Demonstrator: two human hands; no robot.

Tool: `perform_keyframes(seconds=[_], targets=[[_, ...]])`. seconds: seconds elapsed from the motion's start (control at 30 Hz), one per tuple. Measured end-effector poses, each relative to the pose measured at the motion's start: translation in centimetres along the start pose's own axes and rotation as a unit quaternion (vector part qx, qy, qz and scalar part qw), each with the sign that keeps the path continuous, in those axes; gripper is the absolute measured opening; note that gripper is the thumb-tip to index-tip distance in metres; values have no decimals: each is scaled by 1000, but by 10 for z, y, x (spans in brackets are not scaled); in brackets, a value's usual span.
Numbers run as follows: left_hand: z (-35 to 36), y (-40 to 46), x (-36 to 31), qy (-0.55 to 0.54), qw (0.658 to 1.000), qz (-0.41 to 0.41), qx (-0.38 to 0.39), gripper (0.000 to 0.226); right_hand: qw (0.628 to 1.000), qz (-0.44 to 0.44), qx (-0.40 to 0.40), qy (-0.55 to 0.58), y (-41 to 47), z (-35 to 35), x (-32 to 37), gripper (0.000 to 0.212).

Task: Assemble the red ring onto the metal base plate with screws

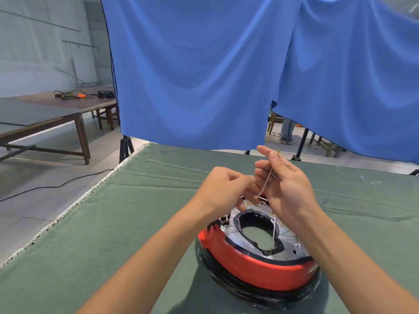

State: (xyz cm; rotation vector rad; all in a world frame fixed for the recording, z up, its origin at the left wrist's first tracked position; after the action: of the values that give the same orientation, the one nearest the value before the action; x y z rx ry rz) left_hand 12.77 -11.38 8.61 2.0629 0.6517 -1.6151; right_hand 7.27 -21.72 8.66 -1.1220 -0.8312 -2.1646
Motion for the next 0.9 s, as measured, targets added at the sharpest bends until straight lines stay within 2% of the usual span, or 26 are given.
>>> perform_keyframes(seconds=[0.07, 0.2, 0.33, 0.5, 0.67, 0.73, 0.8, 0.83, 0.9], targets=[[3, -1, 1, -5, 999, -22, 23, 26, 999, -3, -28, 26, 0, -6, -2, 24], [3, 1, 16, 69, 994, -67, 48, 14, 997, -10, -56, 59, -2, -11, -4, 24], [9, 0, 24, 46, 993, -75, 75, 15, 997, -24, -51, 58, -4, -9, -4, 24], [3, 2, 21, 37, 996, -53, 55, 13, 997, -37, -48, 37, -7, -10, -7, 24], [-4, 3, 21, -15, 995, -75, 65, 17, 998, -51, -30, 21, -9, -9, -4, 25], [-8, 4, 22, -25, 996, -76, 49, 20, 998, -51, -15, -12, -9, -8, -2, 24], [-15, 7, 25, -17, 997, -76, 6, 23, 992, -62, -17, -110, -11, -9, -1, 21], [-21, 8, 27, 8, 997, -72, -27, 25, 978, -85, -32, -187, -11, -12, 3, 18], [-35, 9, 28, 126, 985, -53, -103, 27, 927, -170, -75, -325, -16, -17, 18, 21]])
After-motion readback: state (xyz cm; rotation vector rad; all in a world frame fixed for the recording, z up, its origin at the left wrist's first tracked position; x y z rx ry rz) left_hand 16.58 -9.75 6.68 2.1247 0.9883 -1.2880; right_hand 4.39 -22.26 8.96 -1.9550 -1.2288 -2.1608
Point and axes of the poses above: each hand's wrist, its own y-axis towards the middle knuckle, its own z-axis out of the palm, x = y × z, the point moved 8 cm from there along y, towards the middle knuckle, and after that the axes turned 5 degrees about -z, right-handed, at the moved point
